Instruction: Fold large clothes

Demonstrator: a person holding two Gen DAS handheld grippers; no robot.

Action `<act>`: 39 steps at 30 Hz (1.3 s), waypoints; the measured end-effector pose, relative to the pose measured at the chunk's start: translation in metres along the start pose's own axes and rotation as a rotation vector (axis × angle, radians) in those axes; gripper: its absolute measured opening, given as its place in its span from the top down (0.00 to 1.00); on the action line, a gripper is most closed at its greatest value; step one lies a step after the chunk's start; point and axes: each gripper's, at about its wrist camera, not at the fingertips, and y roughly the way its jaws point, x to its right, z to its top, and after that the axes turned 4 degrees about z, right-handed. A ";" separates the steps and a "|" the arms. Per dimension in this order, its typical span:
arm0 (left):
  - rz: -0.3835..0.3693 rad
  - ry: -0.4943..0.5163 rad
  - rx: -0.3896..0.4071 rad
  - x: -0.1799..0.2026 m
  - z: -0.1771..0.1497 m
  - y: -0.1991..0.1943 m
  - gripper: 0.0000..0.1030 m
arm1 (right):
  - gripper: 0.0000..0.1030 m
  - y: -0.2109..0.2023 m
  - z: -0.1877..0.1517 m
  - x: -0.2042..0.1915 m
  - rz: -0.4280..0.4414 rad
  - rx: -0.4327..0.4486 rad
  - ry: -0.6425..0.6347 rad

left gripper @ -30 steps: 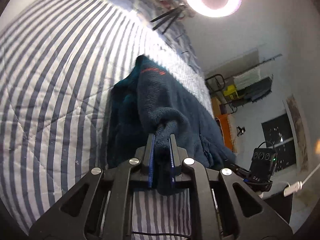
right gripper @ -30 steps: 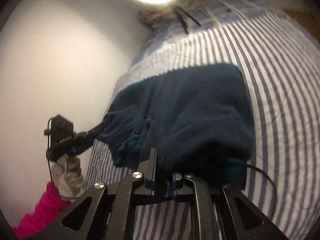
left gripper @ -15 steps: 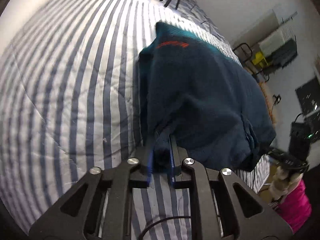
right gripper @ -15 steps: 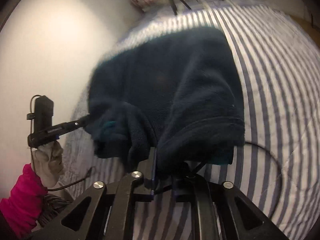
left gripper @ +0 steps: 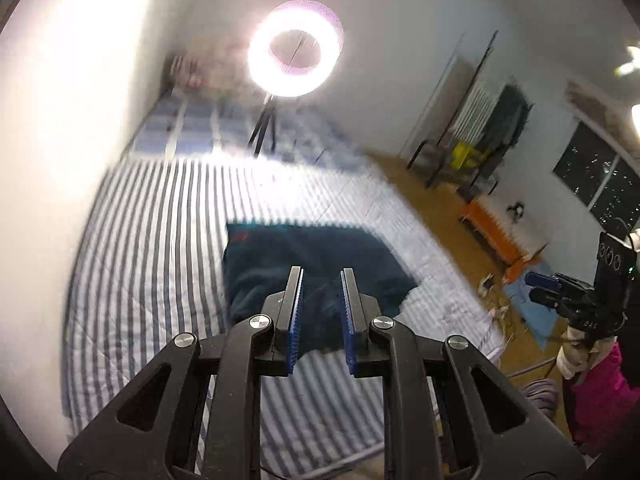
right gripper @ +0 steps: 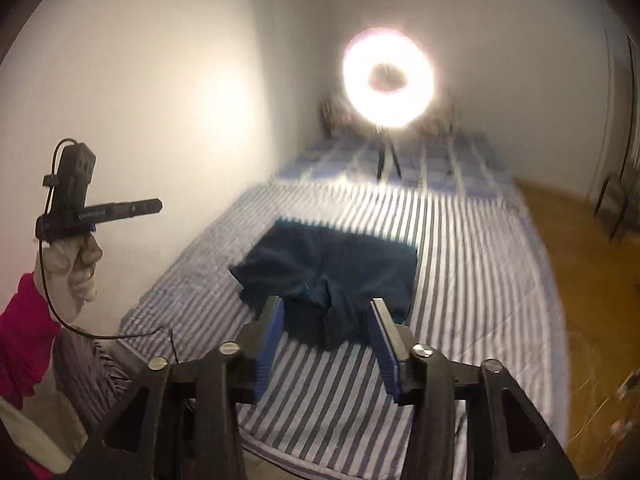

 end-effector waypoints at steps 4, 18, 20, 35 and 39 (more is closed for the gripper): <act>0.010 0.056 0.113 0.025 0.025 -0.067 0.81 | 0.52 -0.060 0.026 -0.014 -0.045 0.095 -0.056; 0.129 0.109 0.110 0.024 0.079 -0.012 0.52 | 0.64 0.017 0.064 0.016 -0.081 0.105 -0.056; 0.133 0.061 0.049 0.010 0.075 0.040 0.52 | 0.66 0.066 0.066 0.033 -0.051 0.041 0.002; 0.218 0.049 -0.179 -0.018 0.065 0.275 0.52 | 0.67 0.279 0.074 0.111 -0.015 -0.184 0.153; 0.232 0.039 -0.236 -0.031 0.049 0.307 0.52 | 0.67 0.309 0.056 0.128 -0.034 -0.232 0.172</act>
